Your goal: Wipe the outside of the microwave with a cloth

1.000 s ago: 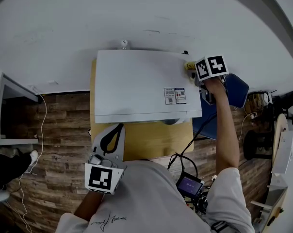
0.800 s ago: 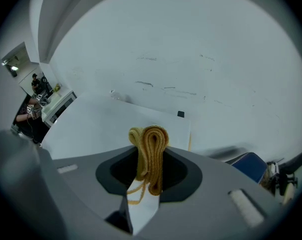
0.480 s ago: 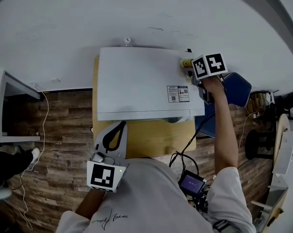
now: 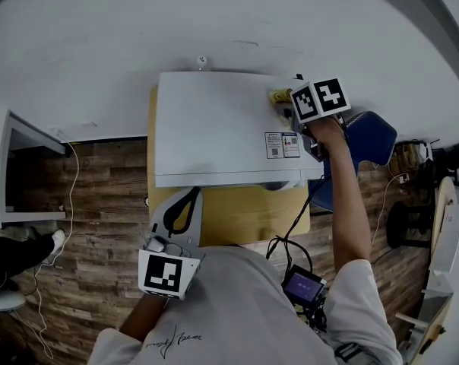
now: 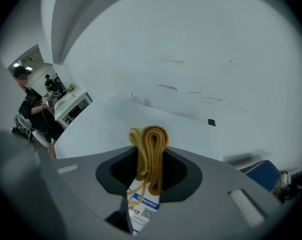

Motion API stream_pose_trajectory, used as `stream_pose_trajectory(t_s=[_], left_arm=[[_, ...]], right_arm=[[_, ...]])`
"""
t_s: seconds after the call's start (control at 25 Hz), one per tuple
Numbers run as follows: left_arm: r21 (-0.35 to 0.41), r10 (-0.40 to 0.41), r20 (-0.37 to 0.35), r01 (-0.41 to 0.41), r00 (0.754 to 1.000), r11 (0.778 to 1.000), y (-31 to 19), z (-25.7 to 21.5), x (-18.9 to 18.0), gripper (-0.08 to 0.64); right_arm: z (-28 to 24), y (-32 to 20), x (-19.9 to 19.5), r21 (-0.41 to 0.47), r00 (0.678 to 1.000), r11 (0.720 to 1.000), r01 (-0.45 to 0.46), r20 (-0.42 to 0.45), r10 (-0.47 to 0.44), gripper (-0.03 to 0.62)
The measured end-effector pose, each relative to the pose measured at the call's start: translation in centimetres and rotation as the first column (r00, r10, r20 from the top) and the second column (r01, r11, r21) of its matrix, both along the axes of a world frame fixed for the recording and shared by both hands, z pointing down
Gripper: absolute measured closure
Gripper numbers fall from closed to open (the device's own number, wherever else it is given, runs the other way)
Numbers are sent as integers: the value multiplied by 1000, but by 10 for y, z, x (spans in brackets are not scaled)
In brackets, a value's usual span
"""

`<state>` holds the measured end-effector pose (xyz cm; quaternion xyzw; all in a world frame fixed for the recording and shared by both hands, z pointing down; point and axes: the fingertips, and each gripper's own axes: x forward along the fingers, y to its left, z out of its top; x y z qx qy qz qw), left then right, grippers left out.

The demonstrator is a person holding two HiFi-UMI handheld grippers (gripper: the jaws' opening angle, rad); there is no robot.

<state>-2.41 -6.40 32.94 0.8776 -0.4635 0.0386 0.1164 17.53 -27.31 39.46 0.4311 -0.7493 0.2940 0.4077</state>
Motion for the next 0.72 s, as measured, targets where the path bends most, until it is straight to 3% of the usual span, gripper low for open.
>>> stream_pose_trajectory(t_s=[0.72], left_arm=[[-2, -35, -3, 35, 999, 999, 0, 0, -14, 569]], right_arm=[[0, 12, -110, -8, 977, 980, 199, 78, -198, 477]])
